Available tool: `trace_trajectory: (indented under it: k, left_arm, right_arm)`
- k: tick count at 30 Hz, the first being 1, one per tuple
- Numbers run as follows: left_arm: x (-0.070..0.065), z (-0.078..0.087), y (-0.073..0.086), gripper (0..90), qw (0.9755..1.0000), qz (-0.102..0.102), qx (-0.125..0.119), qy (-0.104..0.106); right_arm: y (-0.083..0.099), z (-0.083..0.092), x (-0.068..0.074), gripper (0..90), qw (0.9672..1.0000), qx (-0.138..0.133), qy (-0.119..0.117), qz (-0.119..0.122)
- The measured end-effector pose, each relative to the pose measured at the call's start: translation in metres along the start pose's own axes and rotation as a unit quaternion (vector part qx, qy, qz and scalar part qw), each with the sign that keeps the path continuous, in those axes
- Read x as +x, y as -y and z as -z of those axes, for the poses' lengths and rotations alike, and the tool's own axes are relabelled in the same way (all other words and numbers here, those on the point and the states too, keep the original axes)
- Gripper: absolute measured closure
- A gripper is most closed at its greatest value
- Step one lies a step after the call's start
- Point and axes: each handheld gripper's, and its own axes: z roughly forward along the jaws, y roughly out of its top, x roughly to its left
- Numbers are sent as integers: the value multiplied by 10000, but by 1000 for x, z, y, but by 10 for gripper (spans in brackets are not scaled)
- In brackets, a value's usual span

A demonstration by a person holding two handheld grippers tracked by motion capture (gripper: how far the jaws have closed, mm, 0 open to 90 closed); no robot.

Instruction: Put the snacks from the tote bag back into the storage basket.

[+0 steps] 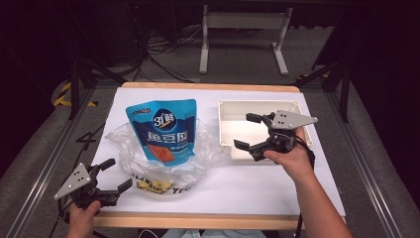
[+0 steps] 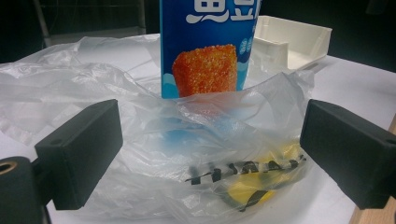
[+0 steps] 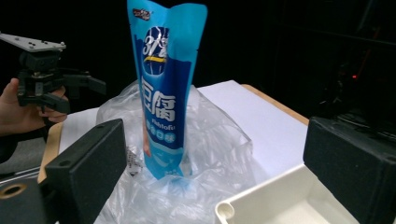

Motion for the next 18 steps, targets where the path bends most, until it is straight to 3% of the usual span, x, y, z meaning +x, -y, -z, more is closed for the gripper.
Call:
trace_trajectory:
  k: [18]
  left_arm:
    - [-2,0,-1,65,10000,-54,0,39]
  right_arm:
    - [-20,-57,5,70,9993,198,-260,196]
